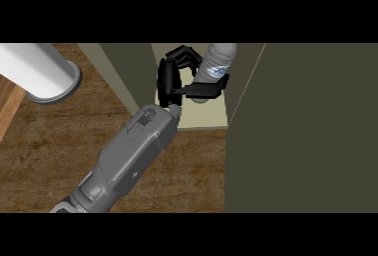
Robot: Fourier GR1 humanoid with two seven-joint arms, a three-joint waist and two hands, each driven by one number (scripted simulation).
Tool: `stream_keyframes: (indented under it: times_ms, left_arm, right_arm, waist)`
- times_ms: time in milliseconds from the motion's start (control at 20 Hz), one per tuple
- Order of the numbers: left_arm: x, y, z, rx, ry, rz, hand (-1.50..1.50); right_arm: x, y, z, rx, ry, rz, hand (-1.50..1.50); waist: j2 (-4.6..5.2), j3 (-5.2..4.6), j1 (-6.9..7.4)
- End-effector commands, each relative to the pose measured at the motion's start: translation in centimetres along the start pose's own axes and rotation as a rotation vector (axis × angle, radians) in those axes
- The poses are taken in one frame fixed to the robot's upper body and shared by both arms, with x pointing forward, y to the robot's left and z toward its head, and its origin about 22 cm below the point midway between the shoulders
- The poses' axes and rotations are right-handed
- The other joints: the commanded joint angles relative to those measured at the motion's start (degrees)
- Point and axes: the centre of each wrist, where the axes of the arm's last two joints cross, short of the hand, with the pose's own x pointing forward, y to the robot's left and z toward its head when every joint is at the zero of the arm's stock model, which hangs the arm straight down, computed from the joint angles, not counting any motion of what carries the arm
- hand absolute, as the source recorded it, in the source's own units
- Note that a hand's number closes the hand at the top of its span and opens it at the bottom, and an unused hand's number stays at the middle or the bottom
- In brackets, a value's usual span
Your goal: Pick up the bottled water, place it into the cabinet and close the cabinet
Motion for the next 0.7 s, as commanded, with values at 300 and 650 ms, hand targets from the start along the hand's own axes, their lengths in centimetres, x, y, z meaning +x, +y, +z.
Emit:
stream_keyframes:
  times_ms: [300, 650]
  left_arm:
    - [-2.4, 1.7, -2.4, -0.012, -0.039, -0.198, 1.50]
    - [-2.7, 1.8, -3.3, -0.018, -0.032, -0.312, -1.50]
  right_arm:
    - [1.0, -0.1, -0.9, 0.001, -0.071, -0.036, -1.50]
    - [1.4, -0.5, -0.6, 0.031, -0.062, -0.044, -1.50]
  waist:
    - [0.36, 0.03, -0.26]
    - [0.28, 0.03, -0.87]
